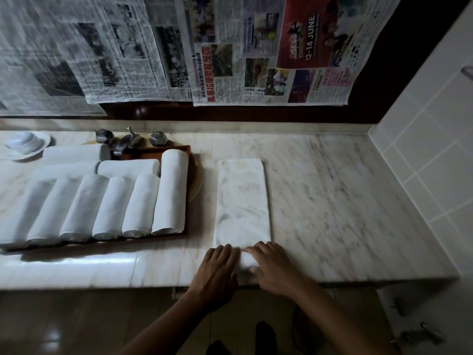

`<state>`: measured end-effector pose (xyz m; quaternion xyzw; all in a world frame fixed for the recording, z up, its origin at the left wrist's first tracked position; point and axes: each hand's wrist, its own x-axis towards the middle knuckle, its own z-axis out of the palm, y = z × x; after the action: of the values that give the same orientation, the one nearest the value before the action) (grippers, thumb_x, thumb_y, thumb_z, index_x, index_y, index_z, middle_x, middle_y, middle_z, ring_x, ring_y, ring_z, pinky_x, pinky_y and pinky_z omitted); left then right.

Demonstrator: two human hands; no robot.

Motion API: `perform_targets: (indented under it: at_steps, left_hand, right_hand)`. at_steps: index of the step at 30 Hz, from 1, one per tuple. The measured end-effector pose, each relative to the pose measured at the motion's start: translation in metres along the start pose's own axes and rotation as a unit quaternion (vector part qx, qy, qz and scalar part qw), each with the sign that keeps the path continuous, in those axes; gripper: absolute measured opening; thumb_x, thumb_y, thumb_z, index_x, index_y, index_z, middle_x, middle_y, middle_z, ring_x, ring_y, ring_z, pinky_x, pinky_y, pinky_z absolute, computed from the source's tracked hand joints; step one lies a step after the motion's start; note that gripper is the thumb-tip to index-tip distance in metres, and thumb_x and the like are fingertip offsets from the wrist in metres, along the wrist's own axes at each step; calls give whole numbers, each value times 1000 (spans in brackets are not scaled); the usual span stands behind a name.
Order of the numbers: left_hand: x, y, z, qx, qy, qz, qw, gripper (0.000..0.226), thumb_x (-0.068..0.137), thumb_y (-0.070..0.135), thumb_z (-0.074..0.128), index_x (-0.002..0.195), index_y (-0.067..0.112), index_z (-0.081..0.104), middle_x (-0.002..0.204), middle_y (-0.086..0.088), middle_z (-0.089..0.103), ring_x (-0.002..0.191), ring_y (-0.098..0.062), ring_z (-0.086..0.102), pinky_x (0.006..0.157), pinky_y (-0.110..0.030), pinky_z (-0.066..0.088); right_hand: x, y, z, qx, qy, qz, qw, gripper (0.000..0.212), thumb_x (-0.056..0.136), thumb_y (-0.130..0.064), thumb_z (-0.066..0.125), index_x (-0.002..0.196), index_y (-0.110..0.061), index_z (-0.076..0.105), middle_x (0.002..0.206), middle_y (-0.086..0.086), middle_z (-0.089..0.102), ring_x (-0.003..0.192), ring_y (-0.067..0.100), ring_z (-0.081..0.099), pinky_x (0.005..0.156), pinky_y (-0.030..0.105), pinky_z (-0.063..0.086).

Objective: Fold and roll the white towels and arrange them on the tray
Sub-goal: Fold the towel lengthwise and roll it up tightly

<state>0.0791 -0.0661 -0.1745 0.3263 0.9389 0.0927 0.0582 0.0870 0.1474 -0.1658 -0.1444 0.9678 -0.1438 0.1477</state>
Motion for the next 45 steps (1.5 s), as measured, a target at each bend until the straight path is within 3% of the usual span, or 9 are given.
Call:
perform_targets:
  at_steps: [3,7,13,18,29,32,35,40,45]
  left_hand:
    - [7,0,-6,-6,-6,-5,1000,58,84,42,50,135,17,50,118,-2,53,102,-24,52,91,-38,46]
    - [16,-3,-10,-13,-11,2,1000,50,81,46,51,123,18,53,109,-2,52,96,-24,48,89,-41,45]
    - [25,-7,-13,-38,-21,11,999,42,76,46,57,107,18,56,100,-2,53,91,-25,46,84,-40,44]
    - [32,-13,-19,-68,-28,5,997,42,74,48,59,104,19,57,97,0,52,87,-23,44,76,-40,41]
    - [45,-19,-19,-114,-33,-25,993,42,71,48,61,100,19,54,97,0,49,87,-25,46,76,-42,41]
    - [45,-18,-19,-125,-35,-32,991,40,71,47,63,98,19,53,95,1,48,86,-25,45,76,-42,41]
    - [46,-16,-19,-125,-35,-38,991,39,70,46,64,96,19,53,95,1,48,86,-24,45,75,-42,41]
    - [47,-18,-20,-122,-36,-45,991,41,72,47,66,100,20,54,97,1,49,87,-24,46,77,-41,41]
    - [48,-14,-22,-106,-37,-51,992,40,73,48,62,101,21,55,97,2,50,89,-23,46,78,-40,41]
  right_hand:
    - [9,4,-9,59,-22,31,998,50,99,-41,48,147,-29,47,142,-3,53,131,21,46,115,41,30]
    - [32,13,-20,139,107,39,984,46,103,-35,47,146,-19,53,142,2,56,131,23,51,111,36,38]
    - [112,12,-25,-29,24,-34,999,60,107,-38,43,163,-29,23,172,-1,10,158,24,5,127,48,9]
    - [182,25,-30,-90,-9,-33,995,68,105,-59,27,164,-34,3,172,-12,-7,158,18,-8,126,54,2]
    - [302,49,-69,-66,-24,-41,997,64,107,-53,31,164,-30,12,172,-10,1,159,24,-1,125,56,3]
    - [267,52,-58,-29,54,-58,996,60,107,-45,42,162,-27,27,171,-1,15,158,30,9,124,56,8]
    - [239,73,-44,-24,130,14,991,57,103,-47,43,155,-22,43,166,10,30,154,36,21,122,59,14]
    - [285,122,-64,-50,74,83,993,65,106,-50,35,160,-16,28,170,8,18,157,28,13,123,62,10]
    - [261,115,-82,50,118,69,989,58,107,-32,48,158,-10,34,167,15,26,154,32,21,124,48,17]
